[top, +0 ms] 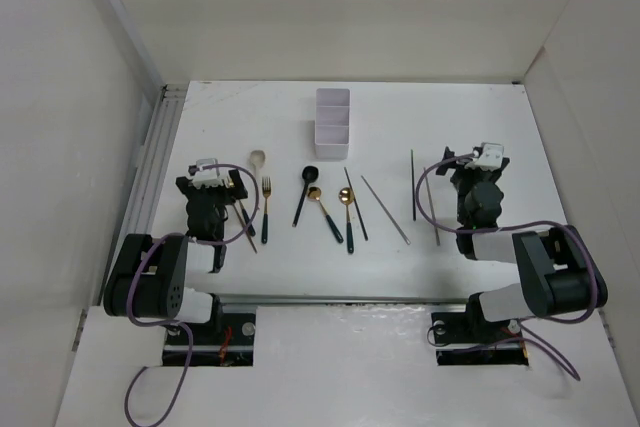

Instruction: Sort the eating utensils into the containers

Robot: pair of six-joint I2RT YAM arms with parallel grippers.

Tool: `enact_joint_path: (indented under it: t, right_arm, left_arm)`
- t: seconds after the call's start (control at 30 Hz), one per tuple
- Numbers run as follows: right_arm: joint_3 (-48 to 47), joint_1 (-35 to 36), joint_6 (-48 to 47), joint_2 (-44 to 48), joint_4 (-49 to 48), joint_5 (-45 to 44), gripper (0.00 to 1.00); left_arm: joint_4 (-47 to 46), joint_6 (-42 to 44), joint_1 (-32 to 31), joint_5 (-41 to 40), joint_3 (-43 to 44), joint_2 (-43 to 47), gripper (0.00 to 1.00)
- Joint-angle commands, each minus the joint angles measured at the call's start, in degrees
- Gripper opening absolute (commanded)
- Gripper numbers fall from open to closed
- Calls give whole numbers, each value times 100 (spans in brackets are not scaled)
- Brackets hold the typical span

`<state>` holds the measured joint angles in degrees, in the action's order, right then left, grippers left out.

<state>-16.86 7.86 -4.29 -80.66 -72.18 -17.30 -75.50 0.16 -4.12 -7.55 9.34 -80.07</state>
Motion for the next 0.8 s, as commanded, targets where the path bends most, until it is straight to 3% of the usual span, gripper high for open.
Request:
enact_joint_path:
  t: [0.0, 0.03, 0.07, 0.1, 0.17, 0.2, 0.23, 0.27, 0.3, 0.37, 0.4, 0.43, 0.5, 0.53, 0.57, 0.63, 0.67, 0.77]
  right_arm:
    - [-219, 57, -19, 164, 175, 78, 100]
    - [-499, 110, -123, 365, 779, 78, 100]
    - [-885, 111, -203, 698, 2377, -1, 100]
    - [-1341, 163, -282, 753, 3124, -167, 100]
    - [-2826, 163, -631, 623, 4452, -448, 100]
    - [-3362, 233, -825, 535, 5729, -650, 100]
    - [-4290, 312, -1054, 438, 6220, -1209, 100]
    - [-4664, 382, -1230, 368, 6617, -1632, 100]
    - [-4981, 453, -1562, 306, 7108, -2045, 100]
    - [-5527, 629, -1881, 235, 7288, -3223, 100]
    - [-5582, 629, -1969, 183, 7289, -3610, 100]
    - [-5652, 629, -1970, 183, 7289, -4118, 100]
    - [-5915, 629, -1778, 183, 7820, -3706, 100]
    - [-6151, 629, -1263, 243, 9156, -3023, 100]
    - [-6380, 377, -910, 244, 9726, -1676, 100]
    - [-6602, 77, -155, 183, 10432, -648, 100]
    - [-6515, -38, 110, 104, 10844, -382, 91]
    - [-6050, -311, 1049, -36, 11356, 86, 33]
  left_arm:
    - [-1203, 28, -27, 78, -64, 132, 99]
    - [-1203, 28, -27, 78, -64, 132, 99]
    - [-1143, 28, -27, 78, -64, 132, 99]
    - [-1142, 28, -27, 78, -64, 132, 99]
    - [-1482, 324, -27, 446, -151, 132, 99]
    - [-1406, 326, -27, 604, -222, 280, 99]
    - [-1214, 326, -27, 728, -222, 717, 99]
    - [136, 326, -27, 859, -14, 1034, 99]
    - [1090, 413, -27, 1069, 798, 1325, 99]
    - [2796, 2077, -27, 2455, 1812, 1503, 99]
    - [4057, 2641, -27, 2713, 2269, 1408, 99]
    - [4461, 3151, -88, 2471, 3039, 1137, 99]
    - [4860, 3096, -89, 1665, 3616, 811, 99]
    - [4983, 2947, -89, 1208, 3862, 635, 99]
    - [5080, 2780, -141, 299, 4360, 459, 99]
    - [5291, 2349, -211, -376, 4777, 98, 99]
    - [5292, 2252, -212, -614, 4857, 97, 99]
    - [5448, 1717, -273, -826, 5058, 150, 99]
